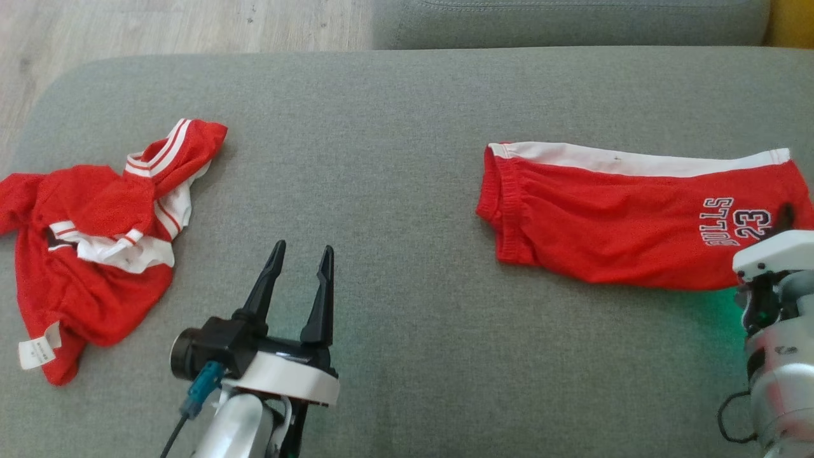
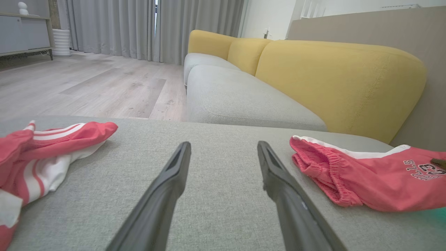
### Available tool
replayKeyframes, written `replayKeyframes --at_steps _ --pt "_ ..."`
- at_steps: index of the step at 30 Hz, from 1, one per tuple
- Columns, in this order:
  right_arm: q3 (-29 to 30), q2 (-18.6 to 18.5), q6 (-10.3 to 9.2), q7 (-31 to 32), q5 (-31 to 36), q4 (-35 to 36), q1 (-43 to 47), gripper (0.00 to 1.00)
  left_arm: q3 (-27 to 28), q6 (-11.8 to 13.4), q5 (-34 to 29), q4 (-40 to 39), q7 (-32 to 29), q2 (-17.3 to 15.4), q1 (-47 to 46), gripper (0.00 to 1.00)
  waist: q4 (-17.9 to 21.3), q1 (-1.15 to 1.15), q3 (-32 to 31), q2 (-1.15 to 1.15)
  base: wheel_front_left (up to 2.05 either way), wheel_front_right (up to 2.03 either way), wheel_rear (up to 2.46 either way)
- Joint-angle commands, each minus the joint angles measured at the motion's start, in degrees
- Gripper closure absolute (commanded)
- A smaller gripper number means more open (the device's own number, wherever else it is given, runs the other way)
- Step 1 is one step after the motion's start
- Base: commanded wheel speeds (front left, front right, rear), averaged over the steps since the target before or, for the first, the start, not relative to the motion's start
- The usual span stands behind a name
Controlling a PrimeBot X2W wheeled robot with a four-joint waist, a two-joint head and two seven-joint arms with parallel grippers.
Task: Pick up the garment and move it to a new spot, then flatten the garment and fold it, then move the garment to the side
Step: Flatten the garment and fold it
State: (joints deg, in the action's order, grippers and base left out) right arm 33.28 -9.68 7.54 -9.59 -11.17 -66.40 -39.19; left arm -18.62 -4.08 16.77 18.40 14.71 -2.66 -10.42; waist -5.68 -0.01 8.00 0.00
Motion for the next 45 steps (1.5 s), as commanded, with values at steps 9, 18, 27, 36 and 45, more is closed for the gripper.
replayKeyframes --at_steps 9,18,27,36,45 --pt "-3.4 2.9 -0.05 -0.5 -0.9 6.1 -2.5 1.00 2.4 -0.5 -1.3 -1.2 0.3 -0.2 -0.4 0.00 -0.9 0.01 -1.1 0.00 0.00 0.00 0.00" --pt "-10.6 6.1 -0.05 0.4 -5.1 11.4 -2.6 1.00 2.6 -0.4 -1.1 -0.7 0.3 -0.2 0.5 0.00 -2.1 0.01 -3.1 0.00 0.00 0.00 0.00" --pt "-33.5 6.8 -0.05 2.8 -22.9 17.7 1.6 1.00 2.3 -0.4 -0.9 -0.2 0.3 -0.2 1.7 0.00 -4.1 0.01 -5.0 0.00 0.00 0.00 0.00" --pt "-47.0 6.8 -0.05 1.5 -31.0 16.3 4.7 1.00 2.5 -0.2 -0.6 -0.2 0.3 -0.2 2.4 0.00 -6.5 0.01 -5.2 0.00 0.00 0.00 0.00" --pt "-56.5 6.8 -0.05 2.6 -34.0 11.6 6.1 0.00 2.8 -0.1 -0.4 0.2 0.3 -0.2 3.0 0.00 -7.1 0.01 -5.5 0.00 0.00 0.00 0.00"
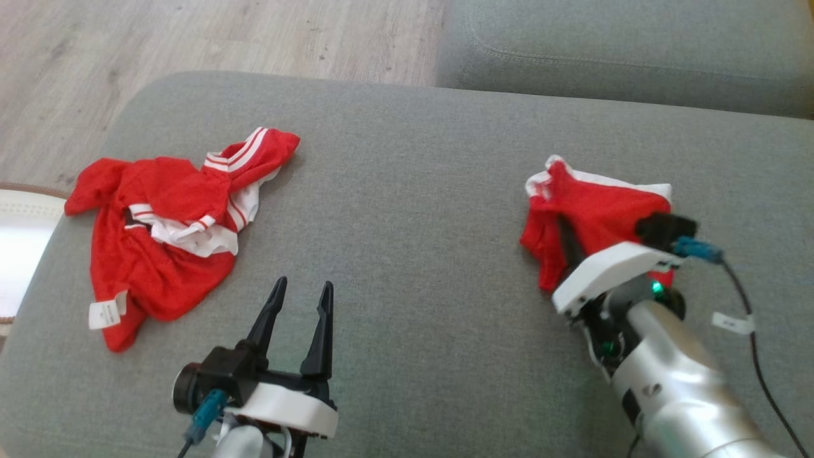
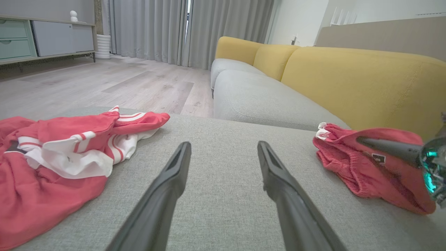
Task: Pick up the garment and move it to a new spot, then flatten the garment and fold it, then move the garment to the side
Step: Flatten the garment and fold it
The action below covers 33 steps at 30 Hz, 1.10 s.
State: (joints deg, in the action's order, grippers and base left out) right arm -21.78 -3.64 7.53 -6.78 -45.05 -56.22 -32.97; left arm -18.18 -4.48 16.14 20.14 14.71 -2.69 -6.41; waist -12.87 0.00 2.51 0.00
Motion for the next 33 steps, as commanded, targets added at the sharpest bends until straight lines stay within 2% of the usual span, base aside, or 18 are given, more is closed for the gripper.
replayKeyframes --at_steps 1,10,16,20,22,24,27,30,33 --pt "-3.0 0.8 -0.04 0.0 -0.3 1.5 0.1 0.00 2.3 0.2 0.1 -1.4 0.3 -0.2 -1.0 0.00 0.3 0.00 0.0 0.00 0.00 0.00 0.00" --pt "-15.5 0.8 -0.04 3.2 -7.6 4.1 3.5 0.00 3.9 -0.1 -0.1 -1.0 0.3 -0.2 -0.9 0.00 3.4 0.00 -1.2 0.00 0.00 0.00 0.00" --pt "-19.3 0.8 -0.04 -0.5 -9.9 6.6 3.0 0.00 4.7 -0.1 -0.4 -1.9 0.3 -0.2 -0.8 0.00 6.6 0.00 -1.8 0.00 0.00 0.00 0.00" --pt "-19.0 0.5 -0.04 -5.9 -6.9 5.4 1.0 0.00 5.5 -0.1 -0.5 -3.0 0.3 -0.2 -1.0 0.00 9.2 0.00 -1.9 0.00 0.00 0.00 0.00" --pt "-17.2 -1.1 -0.04 -7.6 -3.3 3.7 -0.2 0.00 5.9 0.0 -0.4 -4.2 0.3 -0.2 -1.2 0.00 10.4 0.00 -2.1 0.00 0.00 0.00 0.00" --pt "-12.8 -3.0 -0.04 -8.1 0.7 3.0 -1.1 0.00 6.2 0.3 -0.1 -5.5 0.3 -0.2 -1.3 0.00 11.5 0.00 -2.1 0.00 0.00 0.00 0.00" --pt "-3.3 -5.8 -0.04 -8.2 11.0 8.6 0.9 0.00 6.4 0.7 0.0 -7.3 0.3 -0.2 -1.5 0.00 12.9 0.00 -1.8 0.00 0.00 0.00 0.00" --pt "6.7 -5.5 -0.04 -8.2 21.5 16.3 6.8 0.00 6.9 0.9 -0.2 -8.4 0.3 -0.2 -1.7 0.00 13.9 0.00 -1.4 0.00 0.00 0.00 0.00" --pt "14.8 -2.8 -0.04 -8.2 30.3 23.4 13.1 0.00 7.7 1.0 -0.8 -9.1 0.3 -0.2 -1.5 0.00 14.7 0.00 -1.1 0.00 0.00 0.00 0.00"
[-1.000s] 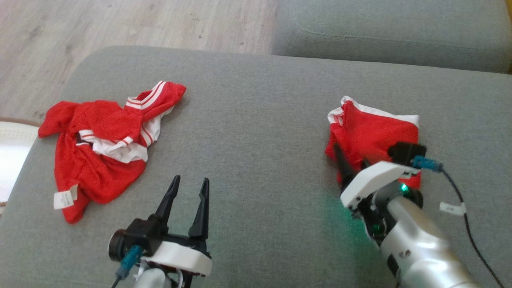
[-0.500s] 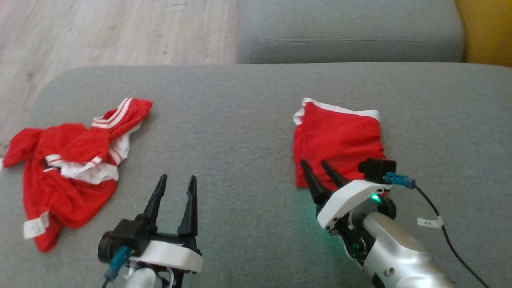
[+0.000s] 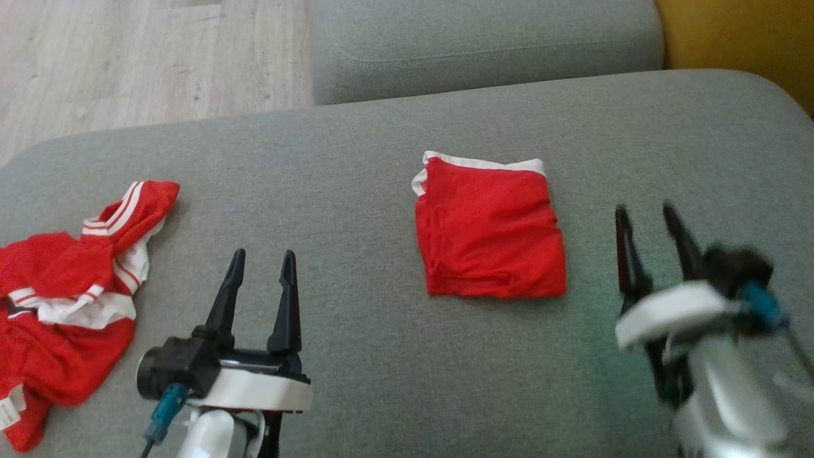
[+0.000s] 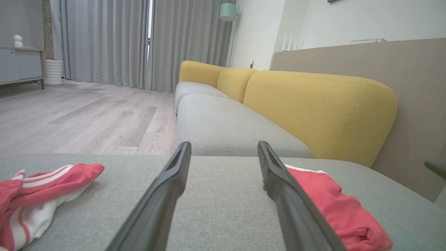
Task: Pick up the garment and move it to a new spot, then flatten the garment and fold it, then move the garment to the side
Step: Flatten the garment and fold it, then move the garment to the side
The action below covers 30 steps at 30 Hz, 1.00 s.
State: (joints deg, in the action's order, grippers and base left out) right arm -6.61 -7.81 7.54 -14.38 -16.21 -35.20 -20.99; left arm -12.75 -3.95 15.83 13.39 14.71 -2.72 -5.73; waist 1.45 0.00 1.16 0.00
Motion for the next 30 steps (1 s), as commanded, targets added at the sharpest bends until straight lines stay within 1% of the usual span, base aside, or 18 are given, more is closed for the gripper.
replayKeyframes --at_steps 1,4,7,12,17,21,24,26,27,30 --pt "1.5 2.2 -0.05 -0.6 3.9 4.2 3.0 0.00 2.5 0.5 -0.7 -2.6 0.3 -0.2 -2.1 0.00 0.5 0.00 0.3 0.00 0.00 0.00 0.00" --pt "5.0 4.1 -0.05 -0.6 8.9 8.9 7.4 0.00 3.0 0.5 -1.5 -3.5 0.3 -0.2 -1.4 0.00 0.7 0.00 0.4 0.00 0.00 0.00 0.00" --pt "6.3 4.8 -0.05 -0.6 11.2 11.7 10.2 0.00 3.2 0.5 -2.5 -4.0 0.3 -0.2 -0.2 0.00 0.7 0.00 0.4 0.00 0.00 0.00 0.00" --pt "5.0 4.9 -0.05 -0.6 9.7 13.8 12.3 0.00 3.7 1.1 -3.4 -4.3 0.3 -0.2 1.5 0.00 0.5 0.00 0.2 0.00 0.00 0.00 0.00" --pt "5.3 4.9 -0.05 -0.6 9.3 14.3 12.4 0.00 3.3 1.0 -3.5 -4.1 0.3 -0.2 1.5 0.00 -0.3 0.00 0.7 0.00 0.00 0.00 0.00" --pt "6.1 4.9 -0.05 -0.6 10.2 13.4 10.9 0.00 2.7 0.8 -3.4 -4.1 0.3 -0.2 0.3 0.00 -1.4 0.00 2.0 0.00 0.00 0.00 0.00" --pt "6.8 4.9 -0.05 1.1 11.4 10.2 8.5 0.00 1.8 0.6 -3.3 -3.9 0.3 -0.2 -0.6 0.00 -2.5 0.00 3.5 0.00 0.00 0.00 0.00" --pt "7.5 4.9 -0.05 2.4 10.6 7.8 6.2 0.00 1.3 0.4 -3.1 -3.6 0.3 -0.2 -1.2 0.00 -3.5 0.00 4.6 0.00 0.00 0.00 0.00" --pt "7.5 4.9 -0.05 2.4 10.6 7.8 6.2 0.00 1.3 0.4 -3.1 -3.6 0.3 -0.2 -1.2 0.00 -3.5 0.00 4.6 0.00 0.00 0.00 0.00" --pt "7.4 4.9 -0.05 4.2 10.4 3.8 2.4 0.00 0.5 0.4 -2.9 -3.3 0.3 -0.2 -2.1 0.00 -5.0 0.00 6.4 0.00 0.00 0.00 0.00"
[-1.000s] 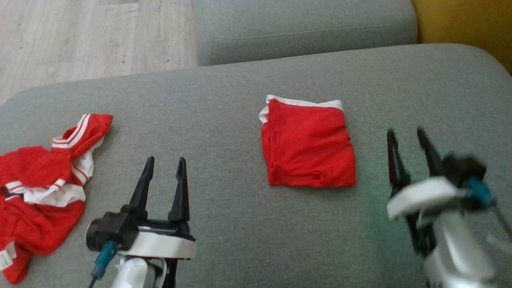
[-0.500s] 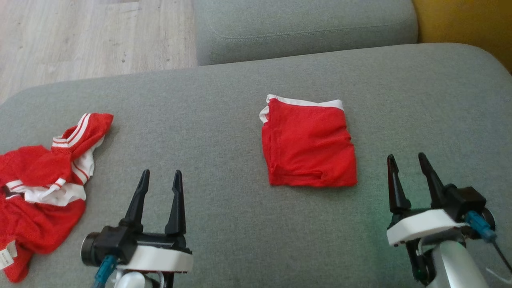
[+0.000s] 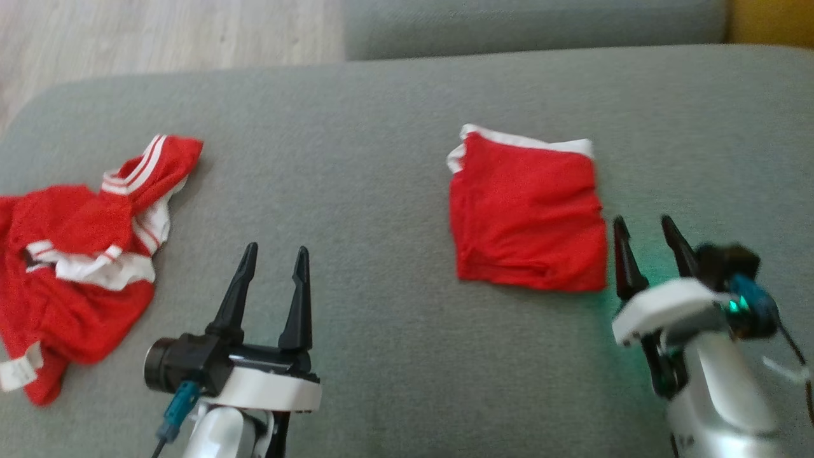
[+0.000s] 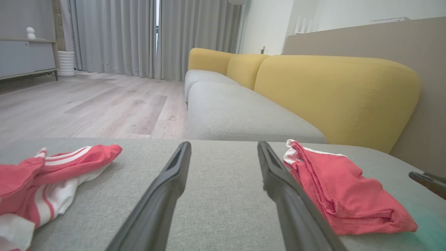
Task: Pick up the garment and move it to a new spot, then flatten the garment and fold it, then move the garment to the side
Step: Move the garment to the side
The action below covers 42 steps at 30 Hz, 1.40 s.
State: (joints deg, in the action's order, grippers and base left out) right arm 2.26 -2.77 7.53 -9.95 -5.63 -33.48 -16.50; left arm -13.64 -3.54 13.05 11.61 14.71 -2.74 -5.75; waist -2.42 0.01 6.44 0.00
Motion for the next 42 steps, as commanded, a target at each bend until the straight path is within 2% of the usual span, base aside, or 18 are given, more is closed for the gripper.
replayKeyframes --at_steps 1,8,12,18,19,20,21,26,30,35,38,39,40,41,42 --pt "-1.6 -0.1 -0.04 0.4 -0.4 0.5 -3.4 0.00 1.1 -0.1 0.0 -1.4 0.3 -0.1 -2.4 0.00 -1.6 -0.01 1.7 0.00 0.00 0.00 0.00" --pt "-1.9 -0.1 -0.04 4.4 -3.5 -13.0 -12.0 0.00 -0.4 -0.3 0.3 -0.8 0.3 -0.1 -4.4 0.00 -4.6 -0.01 4.7 0.00 0.00 0.00 0.00" --pt "-3.5 -0.1 -0.04 6.6 -5.3 -23.4 -16.2 0.00 -1.2 -0.4 0.6 -0.7 0.3 -0.1 -5.4 0.00 -5.9 -0.01 5.9 0.00 0.00 0.00 0.00" --pt "-7.8 -0.1 -0.04 5.8 -6.5 -31.2 -18.7 0.00 -1.3 -0.1 1.1 -0.6 0.3 -0.1 -6.3 0.00 -6.4 -0.01 6.5 0.00 0.00 0.00 0.00" --pt "-8.4 -0.1 -0.04 5.4 -6.8 -31.9 -19.1 0.28 -1.3 0.0 1.2 -0.7 0.3 -0.1 -6.4 0.00 -6.3 -0.01 6.6 0.00 0.00 0.00 0.00" --pt "-8.9 -0.1 -0.04 4.7 -6.7 -32.5 -19.5 0.92 -1.2 0.0 1.2 -0.7 0.3 -0.1 -6.5 0.00 -6.2 -0.01 6.6 0.00 0.00 0.00 0.00" --pt "-9.4 -0.1 -0.04 3.8 -6.4 -32.8 -20.1 1.00 -1.1 0.1 1.2 -0.7 0.3 -0.1 -6.5 0.00 -6.0 -0.01 6.5 0.00 0.00 0.00 0.00" --pt "-8.0 -0.1 -0.04 -1.6 -0.1 -33.9 -23.1 1.00 -0.3 0.2 1.1 -0.8 0.3 -0.1 -6.3 0.00 -4.0 -0.01 5.8 0.00 0.00 0.00 0.00" --pt "-5.8 -2.5 -0.04 -3.5 6.7 -32.2 -24.8 1.00 0.0 0.2 1.0 -1.0 0.3 -0.1 -6.2 0.00 -2.6 -0.01 5.3 0.00 0.00 0.00 0.00" --pt "-5.4 -8.1 -0.04 -3.5 13.0 -29.9 -25.6 1.00 0.4 0.2 1.1 -1.3 0.3 -0.1 -6.3 0.00 -1.4 -0.01 5.3 0.00 0.00 0.00 0.00" --pt "-5.8 -12.2 -0.04 -2.4 14.7 -29.8 -25.9 1.00 0.3 0.2 1.2 -1.6 0.3 -0.1 -6.3 0.00 -1.3 -0.01 5.6 0.00 0.00 0.00 0.00" --pt "-5.8 -12.2 -0.04 -2.4 14.7 -29.8 -25.9 1.00 0.3 0.2 1.2 -1.6 0.3 -0.1 -6.3 0.00 -1.3 -0.01 5.6 0.00 0.00 0.00 0.00" --pt "-6.3 -15.4 -0.04 -1.9 15.4 -30.1 -26.0 1.00 0.3 0.1 1.4 -1.8 0.3 -0.1 -6.3 0.00 -1.5 -0.01 5.9 0.00 0.00 0.00 0.00" --pt "-6.3 -15.4 -0.04 -1.9 15.4 -30.1 -26.0 1.00 0.3 0.1 1.4 -1.8 0.3 -0.1 -6.3 0.00 -1.5 -0.01 5.9 0.00 0.00 0.00 0.00" --pt "-6.6 -16.9 -0.04 -1.7 15.6 -30.3 -26.0 1.00 0.3 0.0 1.5 -1.9 0.3 -0.1 -6.3 0.00 -1.7 -0.01 6.1 0.00 0.00 0.00 0.00"
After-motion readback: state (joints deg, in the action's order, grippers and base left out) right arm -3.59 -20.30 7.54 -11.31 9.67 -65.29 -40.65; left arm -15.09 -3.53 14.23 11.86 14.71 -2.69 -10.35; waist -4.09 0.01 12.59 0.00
